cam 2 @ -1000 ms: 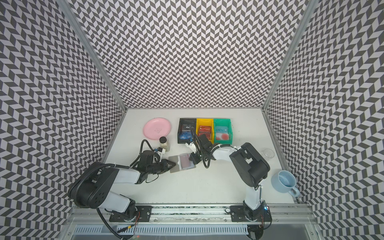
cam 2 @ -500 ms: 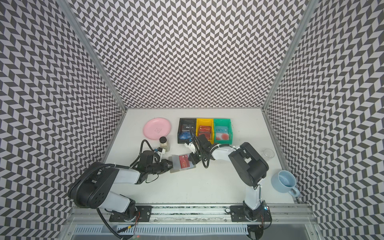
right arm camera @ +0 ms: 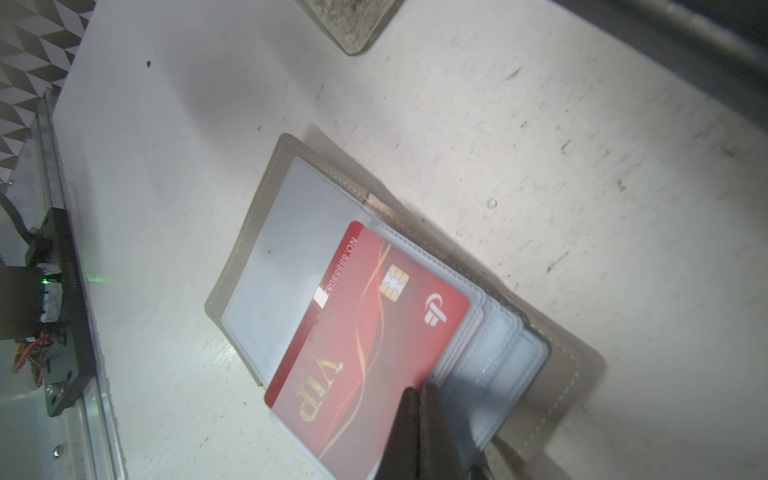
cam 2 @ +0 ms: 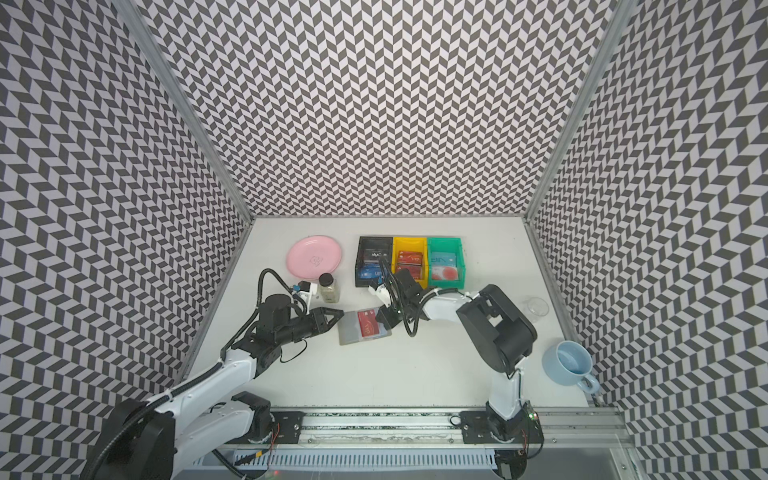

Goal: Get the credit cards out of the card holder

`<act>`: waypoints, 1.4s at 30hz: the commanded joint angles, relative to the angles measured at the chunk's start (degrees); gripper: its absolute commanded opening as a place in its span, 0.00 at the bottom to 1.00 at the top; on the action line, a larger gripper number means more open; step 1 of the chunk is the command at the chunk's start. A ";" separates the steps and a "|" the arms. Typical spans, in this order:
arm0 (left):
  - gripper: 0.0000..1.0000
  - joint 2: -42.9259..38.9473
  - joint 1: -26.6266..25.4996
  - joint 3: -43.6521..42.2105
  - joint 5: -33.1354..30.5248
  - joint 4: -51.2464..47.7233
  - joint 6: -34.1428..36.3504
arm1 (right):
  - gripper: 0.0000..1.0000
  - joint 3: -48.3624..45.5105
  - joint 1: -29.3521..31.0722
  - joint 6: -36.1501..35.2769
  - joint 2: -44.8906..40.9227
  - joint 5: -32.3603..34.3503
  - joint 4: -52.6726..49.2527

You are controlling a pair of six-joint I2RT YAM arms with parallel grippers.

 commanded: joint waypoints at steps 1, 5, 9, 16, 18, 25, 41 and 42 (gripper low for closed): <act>0.33 1.34 0.30 -1.60 2.87 3.05 -2.64 | 0.00 -0.34 0.61 -0.22 1.77 0.70 -0.59; 0.31 9.61 0.22 -3.78 7.84 13.47 -5.56 | 0.00 -0.76 0.61 -0.03 1.81 0.54 -0.37; 0.27 17.70 0.30 -6.12 9.53 23.72 -7.99 | 0.00 -0.90 0.61 -0.01 2.12 0.38 -0.36; 0.27 25.92 -0.05 -5.93 10.73 30.22 -9.02 | 0.00 -1.07 0.61 -0.44 2.21 0.62 -0.49; 0.27 27.31 -0.18 -5.40 10.69 30.94 -9.08 | 0.00 -1.10 0.61 -0.51 2.30 0.73 -0.58; 0.26 34.13 -0.62 -3.71 12.41 36.62 -10.99 | 0.00 -0.32 0.57 -0.71 2.82 0.62 -1.07; 0.16 39.83 -2.39 -1.42 11.99 38.92 -11.72 | 0.00 -0.37 0.51 -0.98 3.21 0.60 -1.14; 0.15 39.73 -2.26 -1.66 11.91 38.95 -11.70 | 0.00 -0.28 0.52 -1.06 3.21 0.54 -1.24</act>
